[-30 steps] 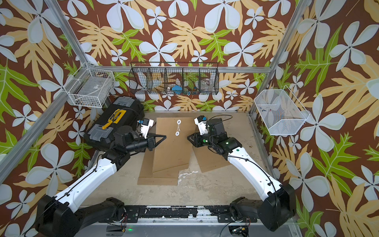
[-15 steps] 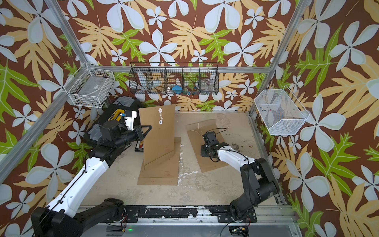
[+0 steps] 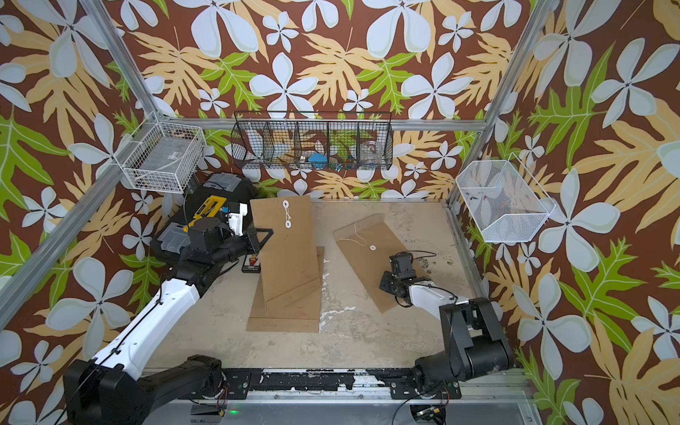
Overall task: Close the mouth of the file bag
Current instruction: Place the file bag at the center of the board.
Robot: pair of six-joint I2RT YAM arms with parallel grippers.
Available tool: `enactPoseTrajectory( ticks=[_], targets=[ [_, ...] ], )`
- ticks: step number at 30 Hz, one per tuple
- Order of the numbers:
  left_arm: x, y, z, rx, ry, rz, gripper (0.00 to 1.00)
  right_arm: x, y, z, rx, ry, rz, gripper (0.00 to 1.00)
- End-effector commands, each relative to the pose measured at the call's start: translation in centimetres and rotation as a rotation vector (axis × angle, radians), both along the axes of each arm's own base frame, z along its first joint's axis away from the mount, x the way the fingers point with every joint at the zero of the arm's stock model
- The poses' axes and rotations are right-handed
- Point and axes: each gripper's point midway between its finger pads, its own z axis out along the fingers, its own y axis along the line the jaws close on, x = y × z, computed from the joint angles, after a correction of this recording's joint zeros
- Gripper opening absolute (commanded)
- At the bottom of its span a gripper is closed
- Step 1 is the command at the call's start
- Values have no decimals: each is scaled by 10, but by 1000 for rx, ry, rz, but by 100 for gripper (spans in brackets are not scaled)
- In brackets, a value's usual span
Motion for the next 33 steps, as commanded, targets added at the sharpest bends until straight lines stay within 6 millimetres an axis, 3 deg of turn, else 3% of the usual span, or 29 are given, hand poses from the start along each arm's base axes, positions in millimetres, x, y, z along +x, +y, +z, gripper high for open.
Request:
enactPoseTrajectory(
  ticks=[1,3,6,11,15,22,27,33],
  targets=[
    [1,-4,3,-17,-24,-20,0,-50,-29,-24,-4,180,-114,39],
    [0,-7,-3,-38,-7,-38,0,-41,-33,-6,-3,131,-131,39],
    [-4,-15,-10,-112,20,-74,0,-14,-15,32,32,46,-91,39],
    [-11,-20,-25,-197,58,-96,0,36,37,86,-1,-50,19,45],
    [-14,-18,-44,-169,81,-81,0,75,74,103,29,-77,-8,49],
    [-15,-7,-65,-90,94,-31,0,128,121,92,36,15,-76,54],
    [-18,-7,-68,-103,93,-34,0,149,129,65,36,65,-140,54],
    [-23,-9,-71,-119,97,-46,0,171,144,48,33,94,-108,53]
  ],
)
